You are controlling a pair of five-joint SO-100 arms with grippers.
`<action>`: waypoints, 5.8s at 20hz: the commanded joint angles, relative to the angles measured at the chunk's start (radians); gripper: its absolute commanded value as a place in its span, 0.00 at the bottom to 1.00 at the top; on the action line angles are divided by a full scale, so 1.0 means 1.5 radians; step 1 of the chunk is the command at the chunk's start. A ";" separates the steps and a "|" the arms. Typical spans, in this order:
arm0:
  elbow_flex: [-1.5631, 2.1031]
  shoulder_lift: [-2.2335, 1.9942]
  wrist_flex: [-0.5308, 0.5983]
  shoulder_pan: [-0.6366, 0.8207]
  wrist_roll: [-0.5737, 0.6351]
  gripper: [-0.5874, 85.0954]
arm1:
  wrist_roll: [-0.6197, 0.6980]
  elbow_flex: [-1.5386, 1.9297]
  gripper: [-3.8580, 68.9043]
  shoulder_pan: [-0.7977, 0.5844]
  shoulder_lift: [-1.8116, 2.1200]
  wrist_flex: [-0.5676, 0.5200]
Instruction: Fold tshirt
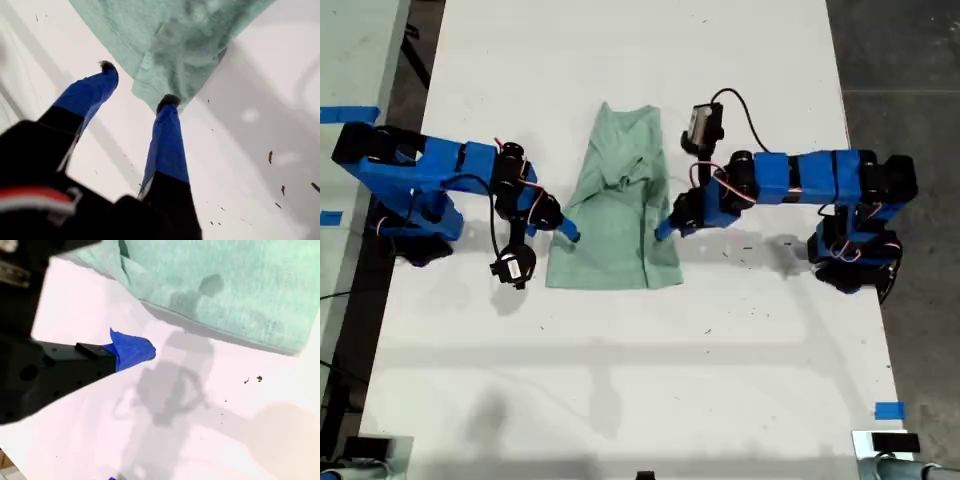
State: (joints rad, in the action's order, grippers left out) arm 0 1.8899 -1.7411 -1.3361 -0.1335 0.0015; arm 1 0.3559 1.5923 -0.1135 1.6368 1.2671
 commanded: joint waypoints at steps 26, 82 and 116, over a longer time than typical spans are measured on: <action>0.094 -0.007 0.097 0.002 -0.118 0.01 | -0.043 0.138 0.26 0.003 0.128 -0.101; -0.117 -0.122 -0.164 -0.196 -0.109 0.33 | -0.069 -0.492 0.37 0.125 -0.324 0.061; -0.173 0.226 0.144 -0.182 -0.059 0.01 | -0.036 -0.500 0.02 0.180 -0.472 -0.064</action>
State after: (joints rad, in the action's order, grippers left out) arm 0 1.7671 -1.3821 -1.0339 -0.3666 -0.1150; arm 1 0.2869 0.8253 0.1089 0.7685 1.1367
